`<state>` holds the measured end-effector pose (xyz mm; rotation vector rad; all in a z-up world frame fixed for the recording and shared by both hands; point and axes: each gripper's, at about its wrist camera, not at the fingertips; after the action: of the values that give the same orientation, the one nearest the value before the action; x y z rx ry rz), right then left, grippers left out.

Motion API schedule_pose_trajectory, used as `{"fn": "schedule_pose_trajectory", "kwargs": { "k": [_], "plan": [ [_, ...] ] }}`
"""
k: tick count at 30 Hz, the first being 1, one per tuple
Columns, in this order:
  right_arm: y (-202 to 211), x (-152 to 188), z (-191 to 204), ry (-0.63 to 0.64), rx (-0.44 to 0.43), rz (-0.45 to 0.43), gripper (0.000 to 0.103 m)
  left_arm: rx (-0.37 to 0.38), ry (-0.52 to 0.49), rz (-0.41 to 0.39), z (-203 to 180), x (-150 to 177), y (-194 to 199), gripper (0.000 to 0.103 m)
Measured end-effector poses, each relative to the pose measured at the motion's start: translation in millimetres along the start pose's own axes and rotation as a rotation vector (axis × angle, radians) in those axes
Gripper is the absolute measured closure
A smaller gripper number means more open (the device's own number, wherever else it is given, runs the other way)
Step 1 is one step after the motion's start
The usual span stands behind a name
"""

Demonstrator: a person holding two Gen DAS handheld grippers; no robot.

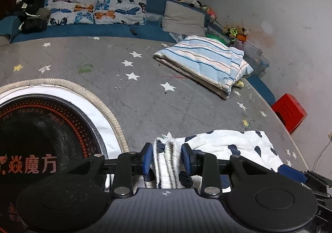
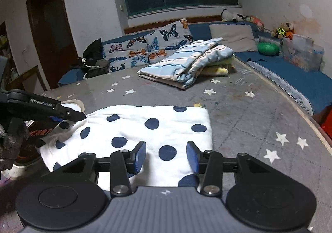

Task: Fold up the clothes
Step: 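Open the left gripper to release the pants onto the table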

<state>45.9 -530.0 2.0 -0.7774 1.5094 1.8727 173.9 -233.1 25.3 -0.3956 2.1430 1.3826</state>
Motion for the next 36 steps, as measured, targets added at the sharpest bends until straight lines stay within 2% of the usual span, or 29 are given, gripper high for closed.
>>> {"fn": "schedule_pose_trajectory", "kwargs": {
  "k": [8,11,13,17,22,27,36],
  "plan": [
    [2,-2,-5,-0.025,0.027,-0.01,0.049,-0.013,-0.011,0.002,-6,2,3,0.065],
    [6,0,-5,-0.037,0.028,-0.015,0.042,-0.012,-0.008,-0.005,-7,4,8,0.06],
    [8,1,-5,-0.044,0.028,-0.018,0.027,-0.008,-0.007,-0.007,-8,7,11,0.057],
    [14,3,-5,-0.06,0.029,-0.024,0.023,0.001,-0.007,-0.01,-11,13,18,0.054],
    [22,9,-2,-0.067,0.035,-0.028,0.012,0.015,0.001,-0.025,-14,22,30,0.047],
    [31,20,0,-0.069,0.041,-0.026,0.006,0.014,-0.002,-0.027,-15,34,41,0.043],
    [46,39,0,-0.076,0.075,-0.024,0.0,-0.021,-0.037,-0.034,-19,59,55,0.033]
  ]
}}
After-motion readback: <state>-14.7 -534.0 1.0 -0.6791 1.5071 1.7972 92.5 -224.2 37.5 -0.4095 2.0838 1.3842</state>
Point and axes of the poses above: each gripper's, at about its wrist camera, not at the fingertips, and y roughly against the way its jaws point, z to its left, x to its underside, and after that the axes turned 5 degrees about z, right-handed
